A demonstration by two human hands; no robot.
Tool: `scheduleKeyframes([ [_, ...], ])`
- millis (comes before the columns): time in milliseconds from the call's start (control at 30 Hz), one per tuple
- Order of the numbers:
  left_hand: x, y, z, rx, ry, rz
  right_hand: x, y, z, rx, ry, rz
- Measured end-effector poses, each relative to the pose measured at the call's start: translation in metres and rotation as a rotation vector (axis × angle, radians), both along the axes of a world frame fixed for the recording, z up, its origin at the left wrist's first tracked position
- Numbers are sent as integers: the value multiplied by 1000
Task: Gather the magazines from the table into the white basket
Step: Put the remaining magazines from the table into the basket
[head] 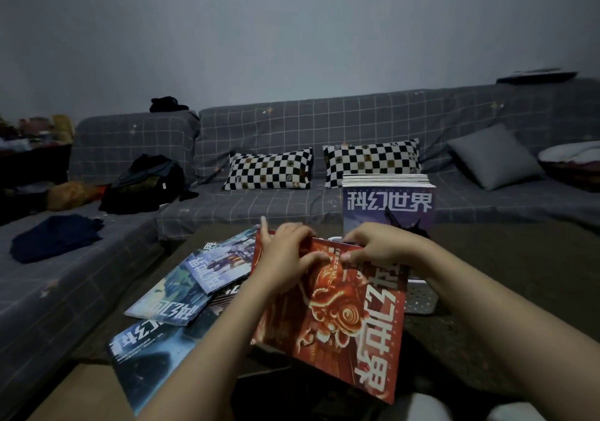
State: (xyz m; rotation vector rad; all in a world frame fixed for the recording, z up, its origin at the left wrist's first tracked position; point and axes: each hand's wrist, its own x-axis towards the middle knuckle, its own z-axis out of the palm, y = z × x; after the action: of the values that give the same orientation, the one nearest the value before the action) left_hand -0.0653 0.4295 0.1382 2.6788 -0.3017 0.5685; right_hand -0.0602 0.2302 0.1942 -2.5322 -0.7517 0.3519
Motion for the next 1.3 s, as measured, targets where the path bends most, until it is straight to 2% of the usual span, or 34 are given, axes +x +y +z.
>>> scheduleKeyframes([
  [100, 3, 5, 27, 75, 197, -35, 8, 1, 1, -37, -56, 43],
  [200, 2, 9, 39, 72, 249, -136, 16, -4, 2, -76, -224, -73],
  [267, 3, 13, 39, -89, 246, -177, 22, -13, 4, 2, -346, -196],
  [300, 4, 14, 38, -179, 242, -183, 25, -18, 5, 105, -358, -254],
  [433, 13, 14, 27, -507, 202, -171, 33, -37, 8, 649, -163, -462],
  [500, 19, 12, 20, -721, 192, -132, 36, -48, 8, 687, -110, -518],
  [600, 32, 5, 12, -981, 217, -49, 41, -69, 11, 695, -137, -590],
  [733, 52, -17, 10, -1187, 190, -33, 48, -85, 14, 980, -3, -619],
  [833, 68, -42, 8, -1312, 161, -51, 56, -91, 7, 954, -35, -623],
  [900, 78, -60, 5, -1375, 142, -66, 62, -95, 1, 893, -144, -652],
  [1000, 91, -83, -2, -1425, 126, -84, 72, -100, -5, 842, -375, -742],
  [1100, 103, -95, -12, -1417, 95, -74, 81, -104, -11, 823, -494, -788],
  [1300, 112, -91, -44, -1222, 34, 151, 91, -107, -58, 785, -418, -817],
])
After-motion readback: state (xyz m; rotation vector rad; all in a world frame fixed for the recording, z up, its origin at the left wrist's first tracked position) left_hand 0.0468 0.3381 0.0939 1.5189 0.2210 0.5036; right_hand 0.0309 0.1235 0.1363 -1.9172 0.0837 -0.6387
